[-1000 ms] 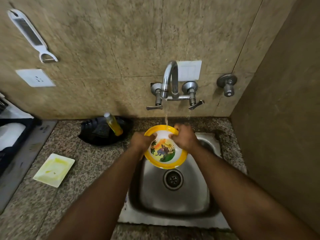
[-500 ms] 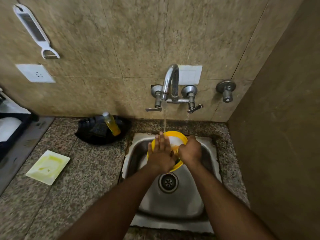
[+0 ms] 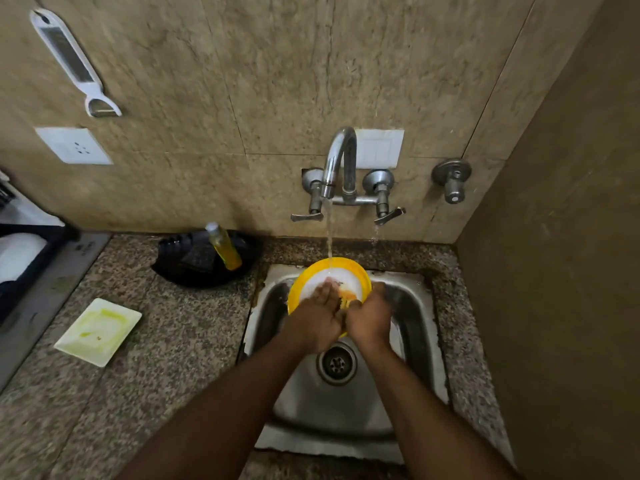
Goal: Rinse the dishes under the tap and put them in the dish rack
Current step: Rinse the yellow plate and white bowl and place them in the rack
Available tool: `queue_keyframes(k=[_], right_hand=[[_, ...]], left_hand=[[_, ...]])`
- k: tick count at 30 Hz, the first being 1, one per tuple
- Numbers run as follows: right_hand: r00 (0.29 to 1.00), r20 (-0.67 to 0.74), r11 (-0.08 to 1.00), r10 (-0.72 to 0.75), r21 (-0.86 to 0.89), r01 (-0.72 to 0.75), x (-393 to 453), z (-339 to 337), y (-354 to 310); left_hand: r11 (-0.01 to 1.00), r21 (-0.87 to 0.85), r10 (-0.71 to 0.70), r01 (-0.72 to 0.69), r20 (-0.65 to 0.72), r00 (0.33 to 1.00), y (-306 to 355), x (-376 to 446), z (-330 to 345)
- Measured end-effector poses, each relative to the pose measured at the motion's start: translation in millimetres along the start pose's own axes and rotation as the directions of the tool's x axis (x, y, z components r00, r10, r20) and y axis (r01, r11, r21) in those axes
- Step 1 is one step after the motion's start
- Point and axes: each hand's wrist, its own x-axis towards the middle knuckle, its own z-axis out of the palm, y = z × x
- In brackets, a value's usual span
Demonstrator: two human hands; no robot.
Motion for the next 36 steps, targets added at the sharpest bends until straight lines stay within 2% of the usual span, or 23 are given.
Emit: queue_keyframes(k=[2, 5, 6, 8, 11, 13, 17, 20, 22, 25, 28, 30, 33, 36], right_hand=[[0.999, -0.003, 0.999, 0.040, 0.032, -0.040, 0, 4, 1], [0.995, -0.003, 0.995, 0.097, 0.038, -0.097, 7, 6, 2], [0.995, 0.006, 0.994, 0.099, 0.042, -0.100, 8, 6, 3], [0.996, 0.025, 0.995, 0.087, 0.044, -0.088, 6, 8, 6], [0.998, 0.035, 0.996, 0.051, 0.067, -0.053, -4, 18, 6], [0.999, 0.027, 0.996, 0.021, 0.083, -0.023, -11, 23, 3], [0.999, -0.014, 0.993, 0.030, 0.118, -0.028, -4, 13, -5], [0.999, -0.044, 0.992, 0.022, 0.122, -0.017, 15, -2, -9], [0.999, -0.050, 0.991, 0.021, 0.135, -0.014, 31, -10, -8], [0.994, 0.024, 0.952, 0.105, 0.287, -0.108, 42, -12, 0], [0.959, 0.184, 0.764, 0.214, 0.580, -0.282, 37, -8, 7], [0.930, 0.279, 0.642, 0.237, 0.674, -0.366, 33, -4, 6], [0.901, 0.372, 0.628, 0.224, 0.652, -0.426, 27, 3, -2], [0.816, 0.506, 0.595, 0.278, 0.576, -0.560, 23, 5, -9]], left_hand=[[0.997, -0.046, 0.056, -0.057, -0.015, 0.998, 7, -7, 3], [0.958, -0.236, 0.169, -0.166, -0.009, 0.986, 14, -29, 3], [0.954, -0.241, 0.182, -0.176, 0.001, 0.983, 14, -34, 2], [0.969, -0.209, 0.136, -0.130, 0.013, 0.991, 8, -33, -1], [0.998, 0.000, -0.070, 0.070, 0.034, 0.997, 2, -27, -3], [0.990, 0.056, -0.131, 0.129, 0.035, 0.991, 3, -22, -4], [0.995, -0.015, -0.100, 0.100, -0.004, 0.995, 9, -10, -6], [0.999, -0.012, 0.044, -0.045, -0.055, 0.997, 9, -11, -4], [0.975, -0.065, 0.201, -0.215, -0.174, 0.964, 7, -19, -2], [0.942, -0.164, 0.205, -0.292, -0.407, 0.890, -5, -30, -9], [0.939, -0.097, 0.205, -0.331, -0.614, 0.762, -8, -38, -23], [0.930, -0.055, 0.233, -0.363, -0.675, 0.700, 0, -46, -31], [0.922, -0.040, 0.231, -0.386, -0.743, 0.629, 7, -54, -37], [0.945, -0.125, 0.098, -0.301, -0.773, 0.627, 9, -51, -39]])
